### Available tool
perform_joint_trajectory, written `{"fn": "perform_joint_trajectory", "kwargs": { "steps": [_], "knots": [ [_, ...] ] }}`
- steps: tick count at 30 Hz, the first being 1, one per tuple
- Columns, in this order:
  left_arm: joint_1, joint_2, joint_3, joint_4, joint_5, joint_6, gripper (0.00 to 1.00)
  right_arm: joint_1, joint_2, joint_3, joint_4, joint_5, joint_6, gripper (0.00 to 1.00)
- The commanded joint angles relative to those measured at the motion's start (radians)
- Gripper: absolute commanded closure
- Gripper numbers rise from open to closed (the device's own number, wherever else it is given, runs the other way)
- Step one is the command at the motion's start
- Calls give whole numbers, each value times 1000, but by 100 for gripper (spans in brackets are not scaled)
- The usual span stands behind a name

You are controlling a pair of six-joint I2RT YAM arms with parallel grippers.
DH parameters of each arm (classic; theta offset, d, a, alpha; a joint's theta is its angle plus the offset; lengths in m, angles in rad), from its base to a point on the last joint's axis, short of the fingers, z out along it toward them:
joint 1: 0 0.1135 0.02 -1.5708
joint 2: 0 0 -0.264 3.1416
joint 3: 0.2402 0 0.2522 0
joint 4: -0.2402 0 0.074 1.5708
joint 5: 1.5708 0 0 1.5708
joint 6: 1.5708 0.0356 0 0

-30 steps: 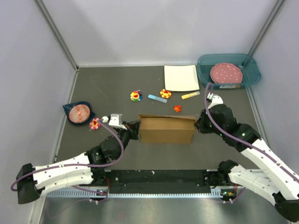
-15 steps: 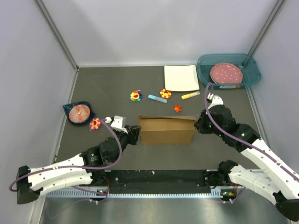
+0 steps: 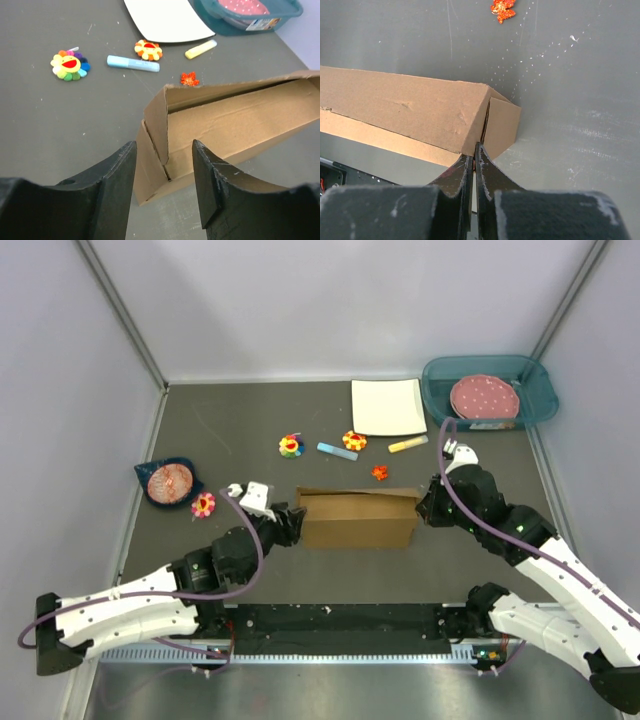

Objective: Fold the paper box

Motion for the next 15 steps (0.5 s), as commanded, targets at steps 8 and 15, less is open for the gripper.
{"fn": "perform_joint_trajectory", "kwargs": {
  "steps": [8, 15],
  "knots": [
    [23, 35, 89, 22, -35, 84, 69, 18, 31, -21, -141, -26, 7, 100],
    [40, 52, 94, 57, -12, 86, 72, 18, 33, -22, -141, -30, 6, 100]
  ]
}}
